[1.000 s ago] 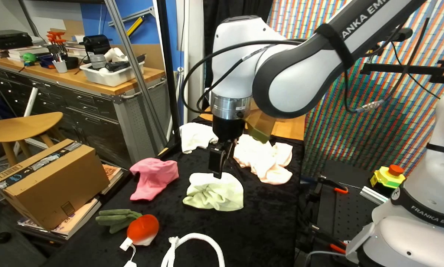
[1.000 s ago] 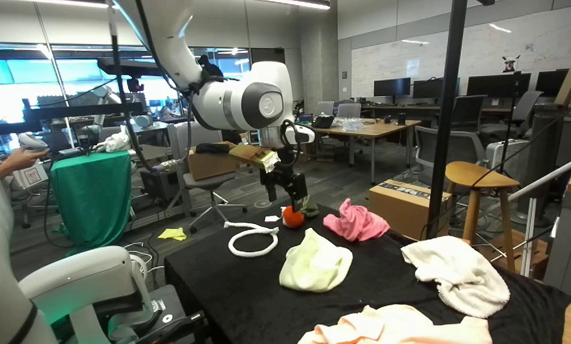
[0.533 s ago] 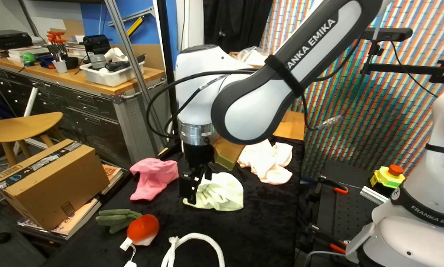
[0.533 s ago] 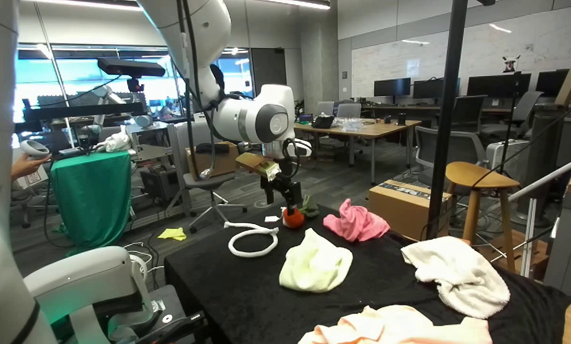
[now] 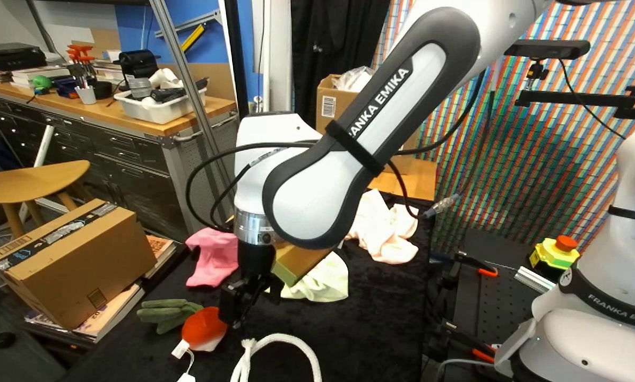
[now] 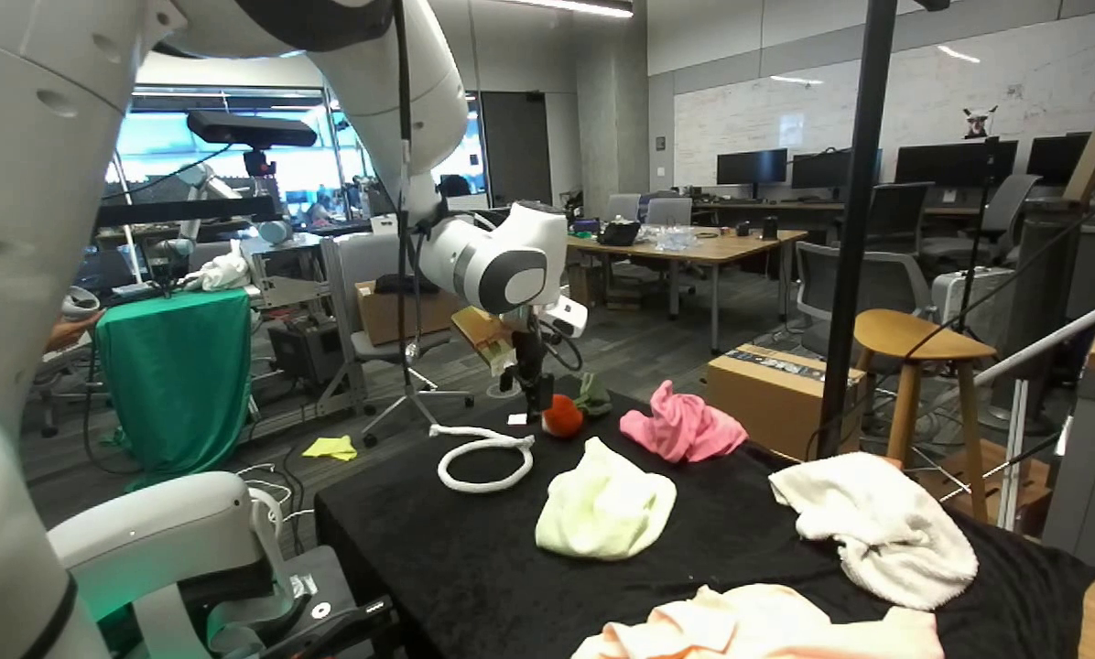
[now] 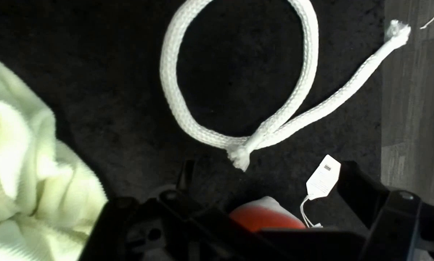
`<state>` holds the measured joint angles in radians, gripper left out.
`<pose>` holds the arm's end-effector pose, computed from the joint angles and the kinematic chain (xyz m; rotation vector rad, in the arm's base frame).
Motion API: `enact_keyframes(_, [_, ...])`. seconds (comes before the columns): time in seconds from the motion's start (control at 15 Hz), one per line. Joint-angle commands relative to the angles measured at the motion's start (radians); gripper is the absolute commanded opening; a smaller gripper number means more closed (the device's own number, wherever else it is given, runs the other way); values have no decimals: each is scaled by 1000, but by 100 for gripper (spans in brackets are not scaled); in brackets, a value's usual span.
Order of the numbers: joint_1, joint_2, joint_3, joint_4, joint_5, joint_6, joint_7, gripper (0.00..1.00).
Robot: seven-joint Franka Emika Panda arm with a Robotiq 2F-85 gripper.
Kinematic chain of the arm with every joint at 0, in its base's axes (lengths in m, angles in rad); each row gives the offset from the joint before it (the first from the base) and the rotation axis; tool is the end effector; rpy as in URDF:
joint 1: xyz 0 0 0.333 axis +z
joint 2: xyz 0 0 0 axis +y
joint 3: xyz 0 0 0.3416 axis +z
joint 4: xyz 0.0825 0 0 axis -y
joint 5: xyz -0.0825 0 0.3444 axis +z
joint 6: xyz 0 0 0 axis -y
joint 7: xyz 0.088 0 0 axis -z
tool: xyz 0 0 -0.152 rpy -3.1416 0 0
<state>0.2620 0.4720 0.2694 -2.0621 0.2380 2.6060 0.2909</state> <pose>0.5136 0.2977 0.2283 -2.8815 -0.0094 0.0416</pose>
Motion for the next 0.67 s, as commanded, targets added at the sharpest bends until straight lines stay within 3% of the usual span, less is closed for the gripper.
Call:
enact_keyframes(0.0, [27, 81, 10, 50, 55, 94, 5, 100])
enact_keyframes(0.27, [61, 151, -1, 55, 39, 200, 11, 100])
enact_keyframes(0.6, [102, 228, -26, 83, 9, 231, 16, 100])
